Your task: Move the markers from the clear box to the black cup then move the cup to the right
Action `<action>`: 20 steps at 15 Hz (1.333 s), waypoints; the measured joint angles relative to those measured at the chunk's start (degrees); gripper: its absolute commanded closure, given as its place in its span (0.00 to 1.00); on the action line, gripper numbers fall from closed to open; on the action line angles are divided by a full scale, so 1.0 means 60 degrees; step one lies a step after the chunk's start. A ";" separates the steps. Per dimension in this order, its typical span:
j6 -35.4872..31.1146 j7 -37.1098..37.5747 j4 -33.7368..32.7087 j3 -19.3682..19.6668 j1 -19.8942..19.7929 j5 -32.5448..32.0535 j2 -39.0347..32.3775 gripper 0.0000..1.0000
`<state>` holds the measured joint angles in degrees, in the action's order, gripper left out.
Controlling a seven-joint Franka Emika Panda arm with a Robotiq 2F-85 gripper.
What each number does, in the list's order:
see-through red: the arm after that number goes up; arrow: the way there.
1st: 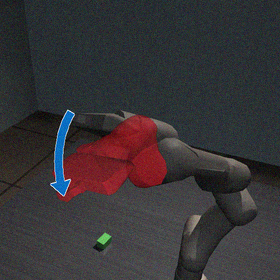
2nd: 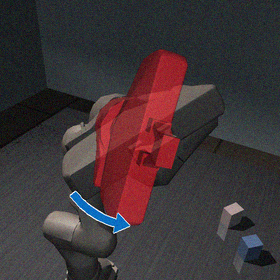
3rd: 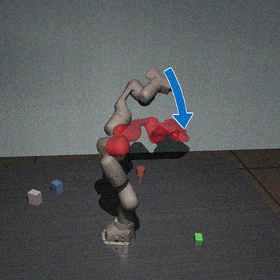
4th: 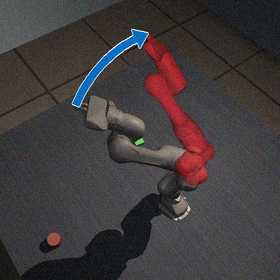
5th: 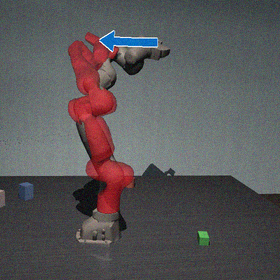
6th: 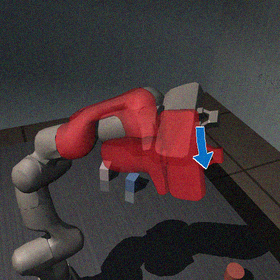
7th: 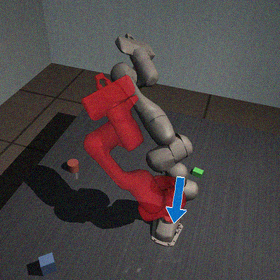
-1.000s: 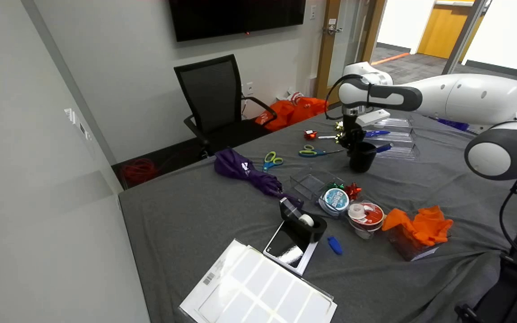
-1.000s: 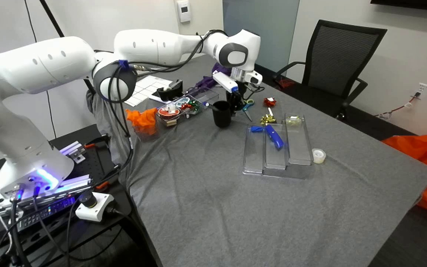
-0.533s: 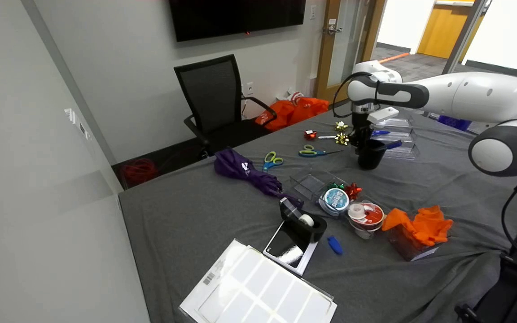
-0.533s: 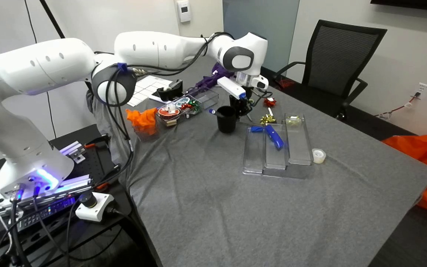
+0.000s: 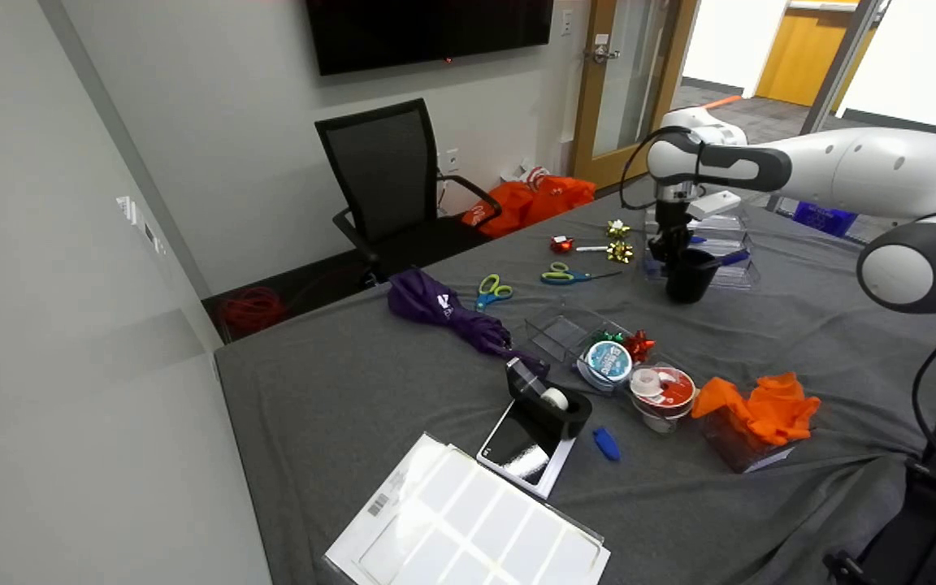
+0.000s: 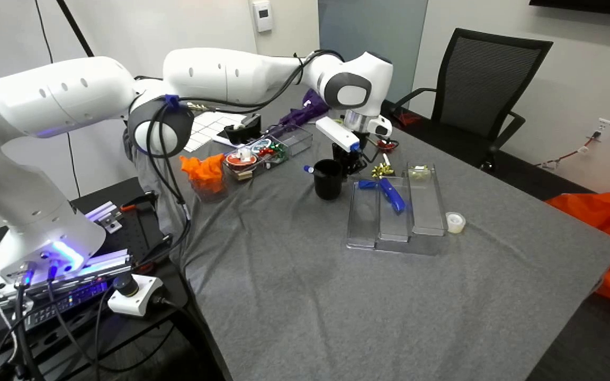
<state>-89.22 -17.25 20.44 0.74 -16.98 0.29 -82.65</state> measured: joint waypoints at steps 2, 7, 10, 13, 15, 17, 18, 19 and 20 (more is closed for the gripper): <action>0.0039 -0.0093 0.0000 0.0006 -0.0123 -0.0016 0.0000 0.95; 0.0041 -0.0390 0.0000 0.0105 -0.0351 -0.0071 0.0000 0.95; 0.0041 -0.0474 0.0000 0.0148 -0.0451 -0.0089 0.0000 0.57; 0.0039 -0.0487 -0.0003 0.0221 -0.0510 -0.0106 0.0013 0.42; 0.0040 -0.0488 -0.0003 0.0257 -0.0530 -0.0124 0.0071 0.27; 0.0042 -0.0488 -0.0002 0.0269 -0.0547 -0.0125 0.0168 0.13; 0.0042 -0.0488 -0.0002 0.0269 -0.0552 -0.0125 0.0218 0.07; 0.0042 -0.0488 -0.0003 0.0269 -0.0557 -0.0125 0.0255 0.02; 0.0042 -0.0488 -0.0003 0.0268 -0.0560 -0.0116 0.0290 0.00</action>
<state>-88.97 -20.18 20.42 2.35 -20.34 -0.41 -80.90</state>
